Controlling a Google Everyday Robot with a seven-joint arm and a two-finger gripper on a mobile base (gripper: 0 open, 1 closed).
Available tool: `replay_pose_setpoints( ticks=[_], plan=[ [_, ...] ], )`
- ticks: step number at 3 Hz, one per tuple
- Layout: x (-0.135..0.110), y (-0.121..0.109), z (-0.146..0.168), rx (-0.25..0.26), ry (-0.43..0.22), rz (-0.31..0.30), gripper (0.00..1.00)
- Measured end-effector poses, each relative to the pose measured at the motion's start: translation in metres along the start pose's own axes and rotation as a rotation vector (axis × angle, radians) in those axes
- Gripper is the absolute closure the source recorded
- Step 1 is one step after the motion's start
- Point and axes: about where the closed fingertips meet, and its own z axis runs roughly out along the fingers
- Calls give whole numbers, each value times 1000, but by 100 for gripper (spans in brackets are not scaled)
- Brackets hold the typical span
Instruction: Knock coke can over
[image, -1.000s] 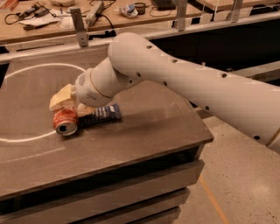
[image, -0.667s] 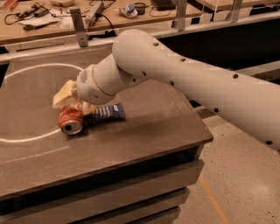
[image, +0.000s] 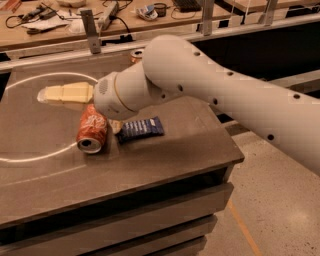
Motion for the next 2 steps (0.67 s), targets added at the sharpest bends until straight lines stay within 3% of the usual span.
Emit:
replay_pose_setpoints(
  ticks=[1,2],
  plan=[
    [0,6,-15,121,63,44,0],
    [1,13,-36,212,132,84,0]
  ],
)
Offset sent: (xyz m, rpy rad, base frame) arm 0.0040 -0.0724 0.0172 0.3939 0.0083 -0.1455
